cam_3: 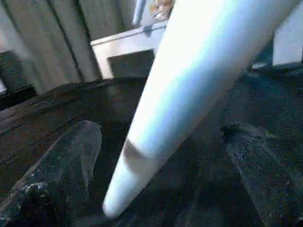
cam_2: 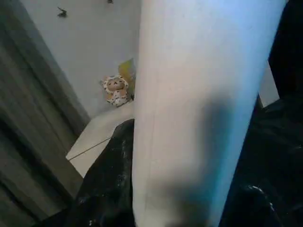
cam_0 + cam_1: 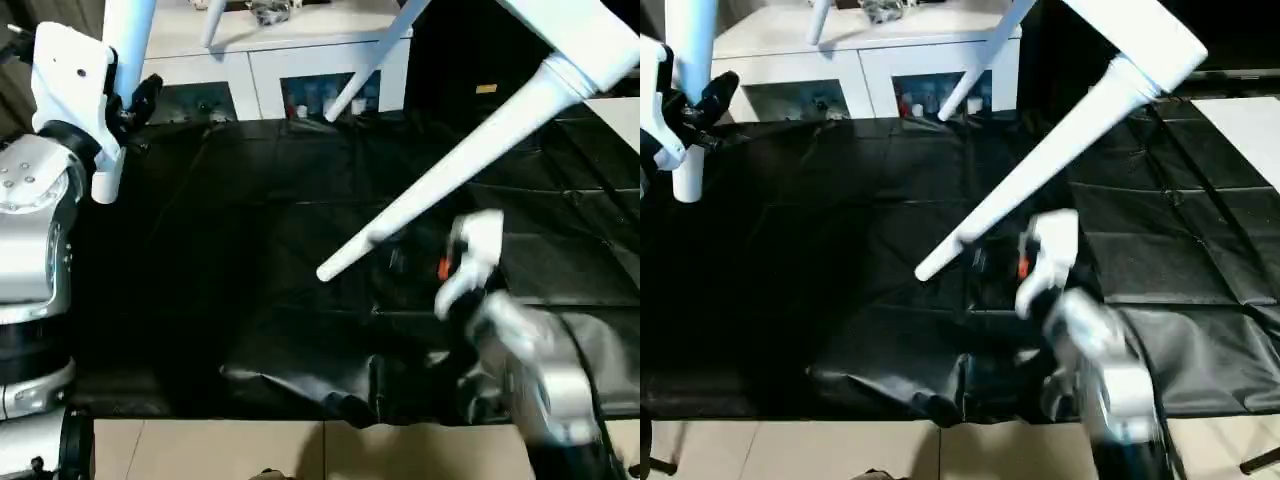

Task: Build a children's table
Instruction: Flip table

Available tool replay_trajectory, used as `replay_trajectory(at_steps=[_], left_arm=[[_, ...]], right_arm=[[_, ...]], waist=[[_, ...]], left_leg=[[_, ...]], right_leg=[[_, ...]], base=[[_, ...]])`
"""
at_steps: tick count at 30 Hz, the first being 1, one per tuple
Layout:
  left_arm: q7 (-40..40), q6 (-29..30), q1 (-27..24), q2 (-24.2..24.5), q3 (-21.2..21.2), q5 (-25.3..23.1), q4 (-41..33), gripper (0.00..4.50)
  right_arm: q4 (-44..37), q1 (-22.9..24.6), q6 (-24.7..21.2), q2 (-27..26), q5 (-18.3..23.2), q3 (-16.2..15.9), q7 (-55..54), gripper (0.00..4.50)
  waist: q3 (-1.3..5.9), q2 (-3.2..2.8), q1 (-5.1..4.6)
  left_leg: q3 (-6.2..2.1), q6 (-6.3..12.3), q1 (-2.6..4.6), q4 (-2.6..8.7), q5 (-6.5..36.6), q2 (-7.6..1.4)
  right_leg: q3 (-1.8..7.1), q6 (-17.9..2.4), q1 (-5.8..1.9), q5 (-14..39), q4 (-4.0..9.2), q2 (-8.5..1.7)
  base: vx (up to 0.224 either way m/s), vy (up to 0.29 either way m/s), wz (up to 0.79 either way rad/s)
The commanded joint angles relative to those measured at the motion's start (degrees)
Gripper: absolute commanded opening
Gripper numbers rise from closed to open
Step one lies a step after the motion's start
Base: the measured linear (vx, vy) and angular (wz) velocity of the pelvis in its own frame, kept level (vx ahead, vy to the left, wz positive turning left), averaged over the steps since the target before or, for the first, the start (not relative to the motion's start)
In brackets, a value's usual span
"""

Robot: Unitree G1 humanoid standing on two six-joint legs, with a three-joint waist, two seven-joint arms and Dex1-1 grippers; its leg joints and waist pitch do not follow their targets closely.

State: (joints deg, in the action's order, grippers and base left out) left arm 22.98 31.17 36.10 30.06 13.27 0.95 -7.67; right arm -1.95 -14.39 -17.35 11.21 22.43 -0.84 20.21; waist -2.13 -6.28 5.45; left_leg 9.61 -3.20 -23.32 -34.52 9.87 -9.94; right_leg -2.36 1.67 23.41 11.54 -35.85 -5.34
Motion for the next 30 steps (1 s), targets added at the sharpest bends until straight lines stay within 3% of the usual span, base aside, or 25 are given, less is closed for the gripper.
replay_trajectory(at_steps=[1, 5, 8, 9, 10, 13, 18, 19, 20, 22, 23, 24, 26, 28, 30], left_arm=[[0.2, 1.6, -0.6, -0.7, 0.9, 2.8, -0.2, 1.68], [-0.1, 2.4, -1.0, -0.9, 1.1, 2.8, -1.2, 1.68], [-0.5, 3.1, -1.4, -0.9, 1.2, 3.1, -2.2, 1.68], [-0.6, 3.2, -1.6, -1.0, 1.2, 3.2, -2.5, 1.68], [-0.6, 3.3, -1.7, -1.0, 1.3, 3.2, -2.6, 1.68], [-0.9, 3.7, -2.0, -1.0, 1.5, 3.2, -3.1, 1.68], [-1.8, 4.1, -2.9, -1.6, 1.9, 3.1, -3.9, 1.68], [-2.0, 4.1, -3.1, -1.8, 2.0, 3.1, -4.0, 1.68], [-2.2, 4.1, -3.3, -1.9, 2.0, 3.1, -4.1, 1.68], [-2.8, 4.1, -4.0, -2.4, 1.9, 3.3, -4.7, 1.67], [-3.0, 4.2, -4.3, -2.6, 1.9, 3.3, -5.0, 1.67], [-3.1, 4.2, -4.6, -2.8, 1.9, 3.4, -5.2, 1.66], [-3.8, 4.7, -5.5, -3.5, 1.9, 3.5, -6.5, 1.66], [-4.0, 4.8, -6.1, -3.9, 2.0, 3.5, -7.1, 1.66], [-4.4, 5.0, -6.7, -4.0, 2.1, 3.5, -7.8, 1.66]], right_arm=[[2.6, -1.9, -0.7, -2.2, 0.6, 1.4, -1.8, 4.50], [6.3, -5.5, -0.1, -4.8, 2.8, 3.7, -2.6, 4.50], [10.0, -8.8, 0.6, -6.5, 4.8, 6.1, -3.9, 4.11], [10.2, -9.1, 0.8, -6.6, 5.2, 6.2, -3.3, 4.04], [10.2, -9.2, 0.9, -6.7, 5.3, 6.2, -2.9, 3.95], [10.1, -9.7, 0.0, -7.5, 6.8, 6.9, -1.2, 3.68], [9.5, -9.5, -0.4, -7.6, 7.4, 6.4, 1.2, 3.23], [9.3, -9.6, -0.5, -7.5, 7.5, 6.3, 1.4, 3.23], [9.1, -9.5, -0.7, -7.4, 7.7, 6.3, 1.5, 3.05], [8.5, -9.4, -0.7, -7.0, 7.8, 6.2, 1.8, 2.89], [8.4, -9.4, -0.5, -6.8, 7.6, 6.3, 1.9, 2.85], [8.4, -9.5, -0.7, -6.8, 7.7, 6.4, 2.1, 2.78], [8.2, -9.8, -0.7, -6.1, 7.4, 6.7, 2.7, 2.54], [8.3, -10.1, -0.3, -5.8, 7.1, 7.0, 2.9, 2.42], [8.5, -10.6, 0.0, -5.5, 6.9, 7.0, 3.4, 2.26]], waist=[[3.80, 1.15, 0.08], [3.93, 1.28, 0.06], [3.81, 1.55, 0.00], [3.81, 1.68, 0.08], [3.83, 1.43, 0.21], [3.94, 1.89, 0.31], [3.83, 1.99, 0.36], [3.82, 2.11, 0.35], [3.78, 2.79, 0.25], [3.81, 2.72, 0.42], [3.73, 3.04, 0.31], [3.80, 2.77, 0.43], [3.72, 3.69, 0.33], [3.70, 3.67, 0.37], [3.71, 4.10, 0.33]], left_leg=[[-0.73, 2.03, 0.89, 3.93, 8.8, -1.62], [-0.71, 2.42, 1.03, 3.79, 7.9, -1.68], [-0.66, 2.56, 1.02, 3.90, 8.3, -1.76], [-0.62, 2.55, 1.08, 3.90, 8.4, -1.73], [-0.66, 2.47, 1.14, 3.87, 8.1, -1.86], [-0.56, 2.51, 1.09, 3.78, 6.8, -1.77], [-0.59, 1.51, 1.28, 4.01, 8.8, -1.89], [-0.62, 1.18, 1.27, 4.07, 8.9, -1.90], [-0.49, 1.14, 1.29, 4.06, 9.1, -1.88], [-0.56, 1.23, 1.24, 4.05, 8.7, -1.90], [-0.47, 1.36, 1.17, 4.04, 8.4, -1.93], [-0.52, 1.18, 1.32, 4.04, 8.4, -1.95], [-0.45, 1.19, 1.27, 4.10, 8.3, -2.05], [-0.44, 1.09, 1.38, 4.11, 8.3, -2.10], [-0.41, 1.00, 1.42, 4.09, 8.0, -2.07]], right_leg=[[1.42, -10.7, -2.20, 6.8, 4.02, -2.13], [1.32, -11.6, -2.25, 5.1, 3.78, -2.04], [1.36, -12.2, -2.28, 6.3, 3.73, -2.17], [1.33, -12.1, -2.29, 6.6, 3.81, -2.13], [1.37, -11.8, -2.25, 6.3, 3.72, -2.12], [1.34, -11.7, -2.32, 3.8, 3.54, -1.98], [1.37, -11.7, -2.29, 4.6, 3.61, -2.00], [1.38, -11.7, -2.32, 4.4, 3.58, -1.97], [1.42, -11.6, -2.31, 4.4, 3.70, -1.90], [1.44, -11.7, -2.45, 4.4, 3.55, -2.08], [1.49, -11.6, -2.39, 4.4, 3.69, -2.05], [1.46, -11.5, -2.31, 4.6, 3.61, -2.02], [1.49, -11.5, -2.42, 4.6, 3.57, -2.02], [1.52, -11.4, -2.26, 4.5, 3.60, -1.98], [1.52, -11.4, -2.27, 3.4, 3.53, -1.85]], base=[[0.000, 0.000, 0.00], [0.000, 0.000, 0.00], [0.000, 0.000, 0.00], [0.000, 0.000, 0.00], [0.000, 0.000, 0.00], [0.000, 0.000, 0.00], [0.000, 0.000, 0.00], [0.000, 0.000, 0.00], [0.000, 0.000, 0.00], [0.000, 0.000, 0.00], [0.000, 0.000, 0.00], [0.000, 0.000, 0.00], [0.000, 0.000, 0.00], [0.000, 0.000, 0.00], [0.000, 0.000, 0.00]])
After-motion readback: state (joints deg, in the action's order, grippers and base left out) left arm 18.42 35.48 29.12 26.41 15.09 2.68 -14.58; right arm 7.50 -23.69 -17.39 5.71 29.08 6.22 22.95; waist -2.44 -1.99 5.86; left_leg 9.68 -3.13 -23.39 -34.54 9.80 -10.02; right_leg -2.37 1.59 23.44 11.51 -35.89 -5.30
